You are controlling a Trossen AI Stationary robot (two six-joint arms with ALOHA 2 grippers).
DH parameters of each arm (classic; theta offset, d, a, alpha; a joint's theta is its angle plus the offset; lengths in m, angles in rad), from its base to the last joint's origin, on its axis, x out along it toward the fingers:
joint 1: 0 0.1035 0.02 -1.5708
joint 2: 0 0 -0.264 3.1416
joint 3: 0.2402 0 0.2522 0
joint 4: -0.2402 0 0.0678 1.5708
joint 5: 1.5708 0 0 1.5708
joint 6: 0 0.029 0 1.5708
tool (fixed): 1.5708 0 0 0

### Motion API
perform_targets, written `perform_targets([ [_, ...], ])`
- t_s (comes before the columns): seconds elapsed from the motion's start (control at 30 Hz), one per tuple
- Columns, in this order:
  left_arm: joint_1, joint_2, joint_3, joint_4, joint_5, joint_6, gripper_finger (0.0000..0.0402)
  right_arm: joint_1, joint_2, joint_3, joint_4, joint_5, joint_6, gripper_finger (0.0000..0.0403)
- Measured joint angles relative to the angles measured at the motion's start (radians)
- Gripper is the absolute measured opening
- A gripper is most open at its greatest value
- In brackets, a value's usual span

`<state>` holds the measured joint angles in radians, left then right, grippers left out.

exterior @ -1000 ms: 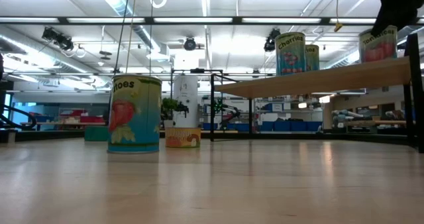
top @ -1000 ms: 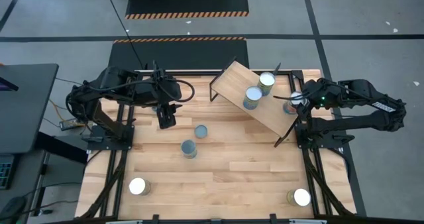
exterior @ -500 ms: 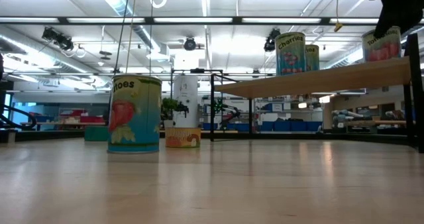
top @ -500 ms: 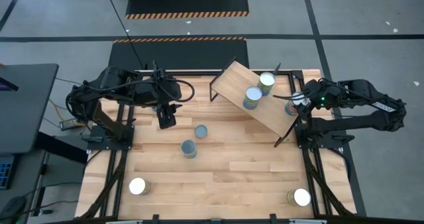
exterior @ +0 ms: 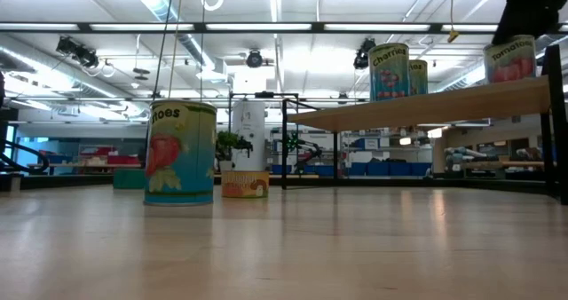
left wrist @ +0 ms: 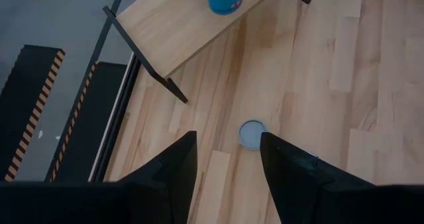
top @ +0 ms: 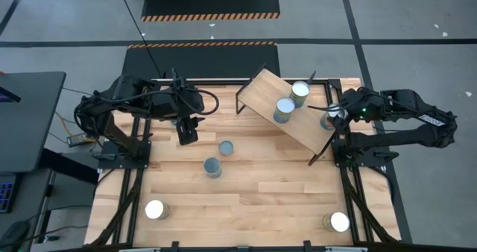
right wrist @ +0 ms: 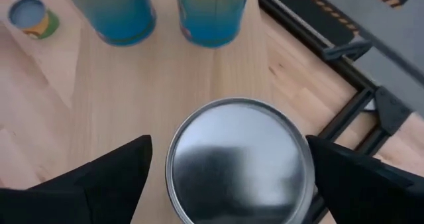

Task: Pick and place cans onto a shelf
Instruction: Put the bottom canned tomatoes on the shelf, then put the canned tomatoes on the shelf

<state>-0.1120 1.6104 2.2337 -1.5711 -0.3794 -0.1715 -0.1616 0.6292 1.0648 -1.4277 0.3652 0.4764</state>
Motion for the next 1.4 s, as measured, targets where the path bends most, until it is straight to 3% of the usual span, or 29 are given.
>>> perform_targets([
  [0.3, -0.02, 0.0, 0.0, 0.0, 0.0, 0.0, 0.0172, 0.0, 0.092, 0.177, 0.082, 0.071, -0.118, 0.0398],
  [0.53, -0.072, 0.0, 0.0, 0.0, 0.042, -0.001, 0.0172, 0.038, 0.196, 0.212, 0.361, -0.061, -0.227, 0.0398],
  [0.93, -0.128, -0.002, 0.0, 0.0, 0.089, -0.001, 0.0172, 0.299, 0.46, 0.211, 0.723, -0.098, -0.314, 0.0398],
  [1.4, -0.202, -0.003, -0.006, 0.002, 0.089, -0.051, 0.0172, 0.588, 0.603, 0.211, 0.871, -0.006, -0.284, 0.0398],
])
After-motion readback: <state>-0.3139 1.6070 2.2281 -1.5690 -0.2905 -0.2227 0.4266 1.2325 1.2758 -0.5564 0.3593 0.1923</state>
